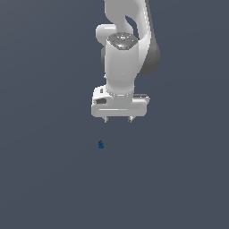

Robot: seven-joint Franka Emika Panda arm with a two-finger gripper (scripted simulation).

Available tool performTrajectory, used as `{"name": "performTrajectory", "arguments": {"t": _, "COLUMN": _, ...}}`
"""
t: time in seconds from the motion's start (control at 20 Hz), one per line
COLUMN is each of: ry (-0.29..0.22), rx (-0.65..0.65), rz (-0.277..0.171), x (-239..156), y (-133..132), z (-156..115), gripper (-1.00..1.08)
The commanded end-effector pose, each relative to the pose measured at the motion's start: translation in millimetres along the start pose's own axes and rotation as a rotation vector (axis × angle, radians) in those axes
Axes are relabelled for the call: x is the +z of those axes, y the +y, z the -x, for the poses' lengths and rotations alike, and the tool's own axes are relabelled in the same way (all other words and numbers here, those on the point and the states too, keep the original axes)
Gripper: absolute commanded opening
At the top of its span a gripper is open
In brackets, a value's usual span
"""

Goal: Pick up the object and move it to a goal position.

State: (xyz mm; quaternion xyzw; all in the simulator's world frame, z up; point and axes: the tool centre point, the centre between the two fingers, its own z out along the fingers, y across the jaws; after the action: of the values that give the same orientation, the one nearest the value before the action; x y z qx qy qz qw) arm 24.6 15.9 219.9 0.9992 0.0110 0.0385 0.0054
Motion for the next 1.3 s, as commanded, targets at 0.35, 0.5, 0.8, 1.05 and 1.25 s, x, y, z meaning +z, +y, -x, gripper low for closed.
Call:
{"name": "performTrajectory", "arguments": {"t": 0.35, "ry": 0.022, "rx": -0.039, "rz": -0.011, "x": -17, "y": -22, "z": -2, "gripper": 1.00}}
{"name": "performTrajectory", "arguments": {"t": 0.5, "ry": 0.029, "rx": -0.057, "rz": -0.014, "x": -22, "y": -29, "z": -3, "gripper": 1.00}}
{"name": "performTrajectory", "arguments": {"t": 0.8, "ry": 0.026, "rx": -0.041, "rz": -0.014, "x": -20, "y": -27, "z": -3, "gripper": 1.00}}
{"name": "performTrajectory", "arguments": {"t": 1.05, "ry": 0.022, "rx": 0.015, "rz": -0.017, "x": -15, "y": -23, "z": -4, "gripper": 1.00}}
{"name": "performTrajectory", "arguments": {"t": 1.25, "ry": 0.015, "rx": 0.089, "rz": -0.021, "x": -8, "y": -19, "z": -5, "gripper": 1.00}}
